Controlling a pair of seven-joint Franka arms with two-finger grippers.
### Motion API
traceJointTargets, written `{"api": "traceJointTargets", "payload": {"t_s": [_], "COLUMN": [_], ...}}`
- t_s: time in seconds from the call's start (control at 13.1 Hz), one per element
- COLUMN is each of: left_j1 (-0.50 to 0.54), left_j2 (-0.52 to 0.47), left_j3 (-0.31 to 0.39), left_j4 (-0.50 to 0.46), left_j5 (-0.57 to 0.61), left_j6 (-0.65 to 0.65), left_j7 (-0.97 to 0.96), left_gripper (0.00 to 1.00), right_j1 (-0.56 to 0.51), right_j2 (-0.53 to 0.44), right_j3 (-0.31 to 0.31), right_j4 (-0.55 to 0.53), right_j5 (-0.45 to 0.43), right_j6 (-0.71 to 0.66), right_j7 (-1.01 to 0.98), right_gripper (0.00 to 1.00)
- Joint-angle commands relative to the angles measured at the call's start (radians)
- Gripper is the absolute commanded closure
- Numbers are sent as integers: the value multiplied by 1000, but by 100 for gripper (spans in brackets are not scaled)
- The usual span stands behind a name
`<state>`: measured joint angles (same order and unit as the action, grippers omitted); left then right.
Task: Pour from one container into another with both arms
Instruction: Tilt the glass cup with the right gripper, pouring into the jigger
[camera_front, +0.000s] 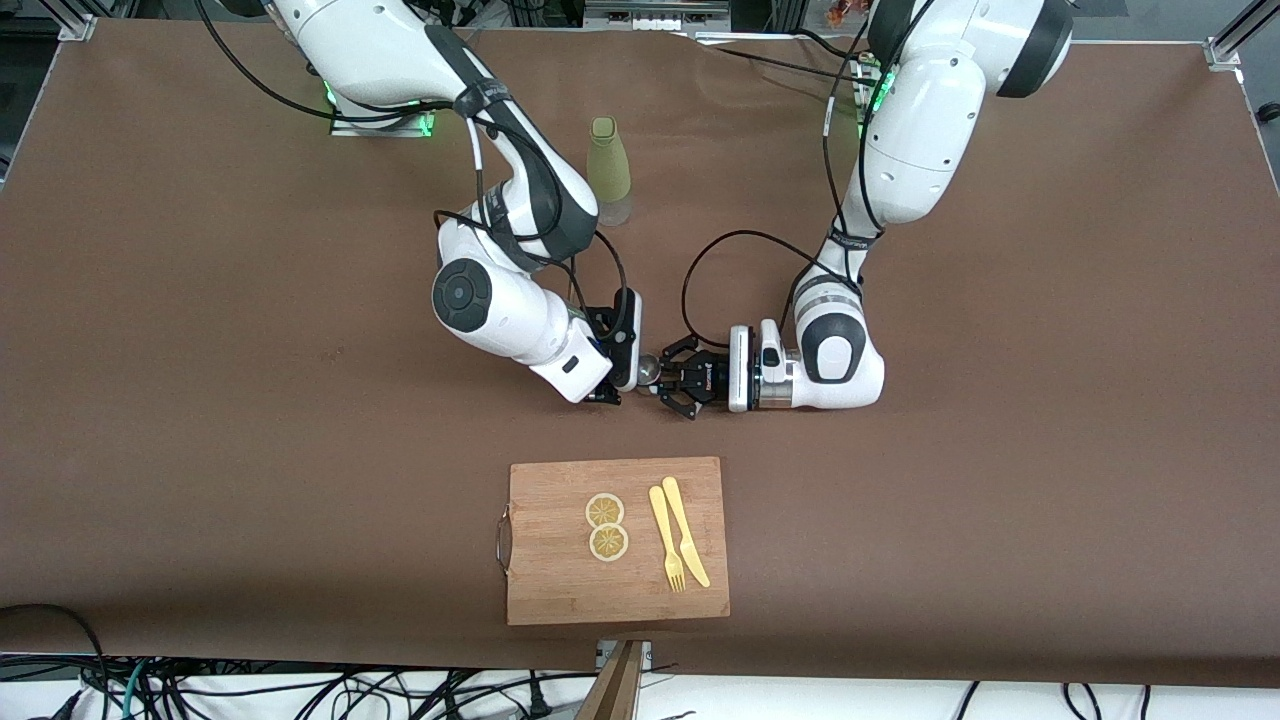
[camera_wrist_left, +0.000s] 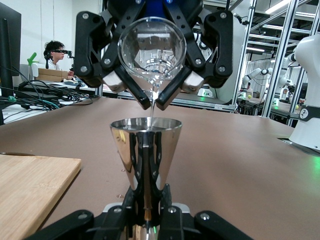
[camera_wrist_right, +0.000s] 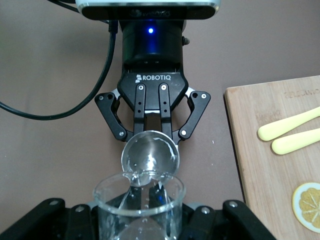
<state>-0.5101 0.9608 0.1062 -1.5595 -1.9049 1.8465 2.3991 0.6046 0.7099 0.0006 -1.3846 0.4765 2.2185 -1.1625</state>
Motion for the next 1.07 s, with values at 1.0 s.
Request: {"api": "traceJointTargets", "payload": {"t_s": [1.0], "left_j1": [-19], "left_j2": [21], "left_j3": [9], "left_j4": [32], "left_j5": [-52], "left_j6": [20], "left_j7": [26], "left_gripper": [100], "right_j1": [6], "right_j2": [-20], "right_j3": [-1], "right_j4": [-10], "right_j5": [-38], "right_j6": [1], "right_j7": [144], "right_gripper": [93]}}
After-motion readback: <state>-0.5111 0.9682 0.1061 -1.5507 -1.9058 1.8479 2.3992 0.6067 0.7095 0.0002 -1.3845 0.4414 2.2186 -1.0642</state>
